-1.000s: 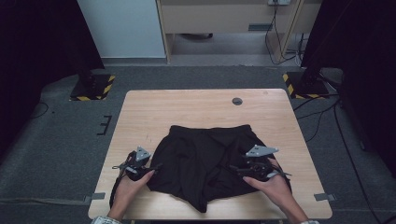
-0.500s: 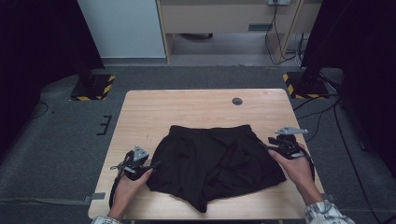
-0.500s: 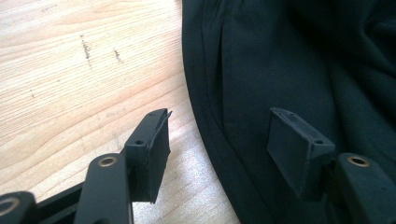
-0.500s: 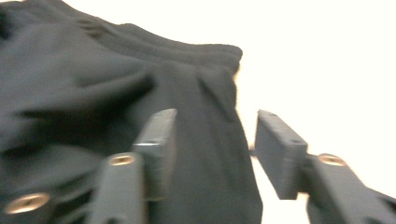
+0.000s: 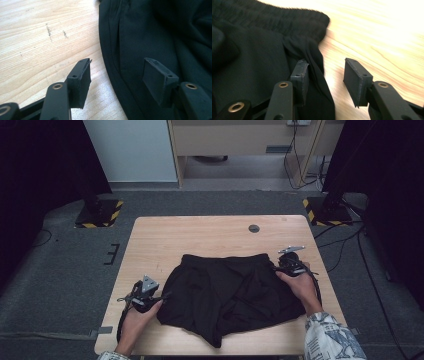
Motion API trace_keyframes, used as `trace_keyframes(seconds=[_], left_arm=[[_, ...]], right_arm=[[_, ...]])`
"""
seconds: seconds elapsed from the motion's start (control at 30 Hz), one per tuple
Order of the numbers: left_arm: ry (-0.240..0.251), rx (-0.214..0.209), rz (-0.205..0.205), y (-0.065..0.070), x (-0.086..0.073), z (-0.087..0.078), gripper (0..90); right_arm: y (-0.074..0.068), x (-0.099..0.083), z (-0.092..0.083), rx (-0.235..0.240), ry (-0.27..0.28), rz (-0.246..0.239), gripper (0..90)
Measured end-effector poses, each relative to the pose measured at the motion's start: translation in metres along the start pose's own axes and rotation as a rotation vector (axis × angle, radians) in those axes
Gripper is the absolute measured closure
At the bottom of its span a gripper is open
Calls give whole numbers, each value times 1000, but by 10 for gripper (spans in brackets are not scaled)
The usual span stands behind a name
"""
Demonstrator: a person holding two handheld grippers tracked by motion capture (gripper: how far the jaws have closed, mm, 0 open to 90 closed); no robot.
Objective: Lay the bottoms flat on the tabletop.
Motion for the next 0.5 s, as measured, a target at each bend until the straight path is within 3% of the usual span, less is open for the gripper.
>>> trace_keyframes(seconds=[0.03, 0.17, 0.27, 0.3, 0.33, 0.37, 0.43, 0.5], left_arm=[[5, -7, -3, 0, 1, -1, 382], [28, -17, 11, -2, 7, -2, 363], [59, -67, 10, -6, 17, 2, 343], [47, -41, 50, -9, 26, 8, 340], [47, -41, 50, -9, 26, 8, 339], [51, -50, 53, -14, 36, 13, 339], [48, -47, 50, -17, 41, 15, 342], [17, -42, 43, -28, 56, 25, 371]], right_arm=[[-4, 2, 5, 34, -1, 10, 542], [-7, 4, 9, 25, 12, 1, 524], [-8, 3, 9, 15, 24, -13, 536], [-9, 2, 9, 24, 37, -21, 589], [-9, 2, 9, 24, 37, -21, 589], [-10, 1, 8, 43, 40, -36, 684], [-9, 1, 8, 49, 39, -36, 736], [-9, 1, 7, 66, 37, -23, 801]])
Point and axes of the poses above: each handheld gripper's, and its own axes: z roughly forward along the jaws, x roughly out of its top, y roughly to its right, the point moved 4 cm from there along z, roughly forward along the jaws, and after that the axes turned 1 degree about -x, right-handed, at the moved point
